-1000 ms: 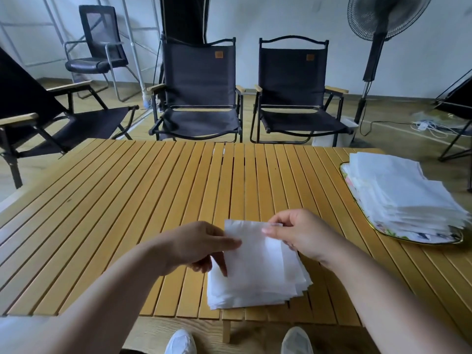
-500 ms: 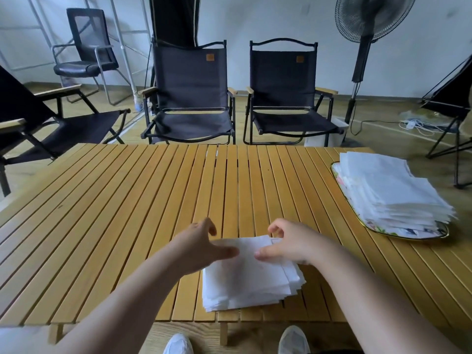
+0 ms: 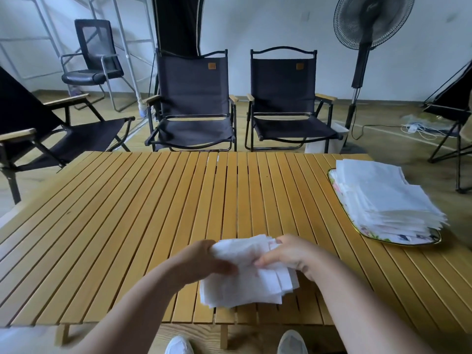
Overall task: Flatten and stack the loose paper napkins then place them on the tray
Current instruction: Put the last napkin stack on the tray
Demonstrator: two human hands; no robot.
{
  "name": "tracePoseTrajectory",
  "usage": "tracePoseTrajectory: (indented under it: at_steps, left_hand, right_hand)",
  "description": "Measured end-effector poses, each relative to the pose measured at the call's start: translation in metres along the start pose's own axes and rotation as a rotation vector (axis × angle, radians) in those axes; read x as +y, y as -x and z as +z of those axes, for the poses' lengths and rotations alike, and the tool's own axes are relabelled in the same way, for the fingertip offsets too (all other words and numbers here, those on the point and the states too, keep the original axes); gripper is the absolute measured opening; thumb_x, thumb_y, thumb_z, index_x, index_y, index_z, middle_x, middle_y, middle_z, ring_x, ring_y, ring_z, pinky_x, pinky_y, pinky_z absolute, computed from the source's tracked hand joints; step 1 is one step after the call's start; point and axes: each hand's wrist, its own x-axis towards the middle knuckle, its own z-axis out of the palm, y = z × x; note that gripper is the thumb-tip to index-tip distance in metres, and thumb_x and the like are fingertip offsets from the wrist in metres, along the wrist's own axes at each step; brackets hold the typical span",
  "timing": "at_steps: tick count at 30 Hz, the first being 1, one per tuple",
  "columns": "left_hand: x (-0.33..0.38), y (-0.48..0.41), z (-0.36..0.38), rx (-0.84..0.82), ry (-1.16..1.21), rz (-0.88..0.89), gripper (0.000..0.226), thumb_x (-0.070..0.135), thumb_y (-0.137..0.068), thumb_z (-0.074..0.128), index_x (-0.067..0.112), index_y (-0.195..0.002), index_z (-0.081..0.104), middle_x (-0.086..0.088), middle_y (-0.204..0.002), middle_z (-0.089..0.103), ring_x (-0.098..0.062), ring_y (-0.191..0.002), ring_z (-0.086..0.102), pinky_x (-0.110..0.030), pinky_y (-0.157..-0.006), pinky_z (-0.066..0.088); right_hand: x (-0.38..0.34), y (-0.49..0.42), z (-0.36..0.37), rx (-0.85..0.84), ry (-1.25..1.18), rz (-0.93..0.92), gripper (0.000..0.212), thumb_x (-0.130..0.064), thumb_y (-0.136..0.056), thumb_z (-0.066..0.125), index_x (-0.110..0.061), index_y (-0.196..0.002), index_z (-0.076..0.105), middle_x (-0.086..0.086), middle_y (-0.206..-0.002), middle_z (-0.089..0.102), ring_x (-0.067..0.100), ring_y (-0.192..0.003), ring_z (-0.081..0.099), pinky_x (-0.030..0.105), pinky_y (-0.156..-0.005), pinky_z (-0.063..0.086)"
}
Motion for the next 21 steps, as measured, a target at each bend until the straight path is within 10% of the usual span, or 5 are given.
tracePoseTrajectory:
  at_steps: [7, 15, 21]
  left_hand:
    - [0.043, 0.005, 0.014, -0.036, 0.596, 0.127, 0.039, 0.020, -0.085, 0.077, 0.008, -0.121, 0.065, -0.017, -0.113, 0.072, -0.037, -0.105, 0.069, -0.052, -0.097, 0.053]
    - [0.182, -0.080, 0.072, -0.079, 0.771, 0.082, 0.054, 0.022, -0.076, 0.084, -0.001, -0.120, 0.062, -0.021, -0.119, 0.069, -0.039, -0.107, 0.067, -0.059, -0.095, 0.053]
    - [0.287, -0.155, 0.125, -0.148, 0.790, 0.082, 0.016, 0.021, -0.096, 0.064, 0.007, -0.090, 0.069, -0.006, -0.110, 0.074, -0.024, -0.104, 0.068, -0.038, -0.087, 0.057]
  right_hand:
    - [0.014, 0.010, -0.021, 0.178, -0.688, -0.049, 0.055, -0.016, -0.066, 0.094, -0.023, -0.109, 0.061, 0.002, -0.098, 0.075, 0.021, -0.081, 0.075, 0.032, -0.060, 0.058]
    - [0.054, 0.008, -0.171, 0.552, -0.642, -0.184, 0.092, -0.031, -0.066, 0.094, -0.027, -0.143, 0.042, -0.005, -0.135, 0.055, 0.024, -0.111, 0.063, 0.043, -0.086, 0.058]
    - [0.089, -0.024, -0.287, 0.746, -0.659, -0.205, 0.087, -0.022, -0.070, 0.092, -0.020, -0.142, 0.044, 0.002, -0.124, 0.060, 0.023, -0.100, 0.067, 0.043, -0.084, 0.059]
